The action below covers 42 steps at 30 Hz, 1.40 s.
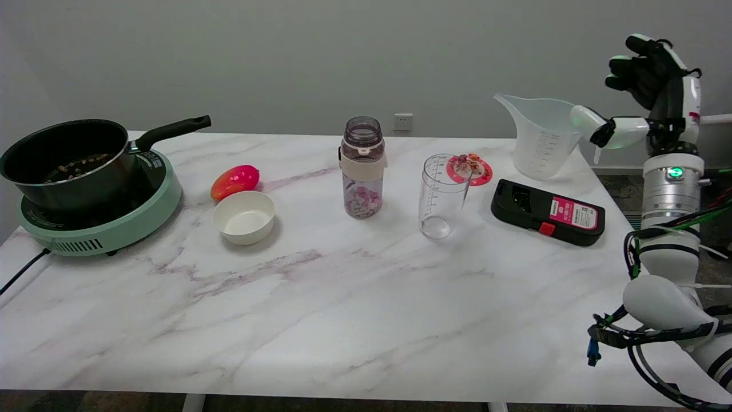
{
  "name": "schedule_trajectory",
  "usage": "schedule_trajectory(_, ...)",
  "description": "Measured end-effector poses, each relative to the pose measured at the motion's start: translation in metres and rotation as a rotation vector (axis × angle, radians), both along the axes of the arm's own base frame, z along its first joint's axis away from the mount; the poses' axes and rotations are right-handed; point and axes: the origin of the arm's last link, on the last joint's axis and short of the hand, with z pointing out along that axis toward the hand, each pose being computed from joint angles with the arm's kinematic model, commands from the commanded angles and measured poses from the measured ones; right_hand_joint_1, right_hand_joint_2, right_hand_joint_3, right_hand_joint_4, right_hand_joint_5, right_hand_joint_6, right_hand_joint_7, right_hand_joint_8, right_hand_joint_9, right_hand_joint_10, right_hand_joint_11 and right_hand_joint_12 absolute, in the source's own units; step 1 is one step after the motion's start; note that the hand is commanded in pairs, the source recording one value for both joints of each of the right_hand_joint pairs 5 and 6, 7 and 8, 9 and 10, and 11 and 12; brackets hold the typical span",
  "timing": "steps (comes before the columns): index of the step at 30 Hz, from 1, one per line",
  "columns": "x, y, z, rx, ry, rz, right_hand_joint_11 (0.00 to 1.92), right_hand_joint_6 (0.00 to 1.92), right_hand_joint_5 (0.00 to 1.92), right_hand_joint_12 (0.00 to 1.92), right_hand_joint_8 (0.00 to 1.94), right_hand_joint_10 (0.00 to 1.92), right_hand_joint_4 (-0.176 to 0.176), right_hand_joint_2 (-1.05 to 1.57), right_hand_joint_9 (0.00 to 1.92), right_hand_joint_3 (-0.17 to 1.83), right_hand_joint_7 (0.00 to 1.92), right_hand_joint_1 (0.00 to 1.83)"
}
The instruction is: Pick up the bottle.
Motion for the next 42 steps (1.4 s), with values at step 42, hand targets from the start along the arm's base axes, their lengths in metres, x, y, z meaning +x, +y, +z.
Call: schedule_trajectory(42, -0.008, -0.040, -0.053, 0.243, -0.063, -0.091, 0.38, 0.10, 0.10, 0.38, 0.42, 0.46, 0.000, -0.54, 0.46, 1.31, 0.42, 1.22)
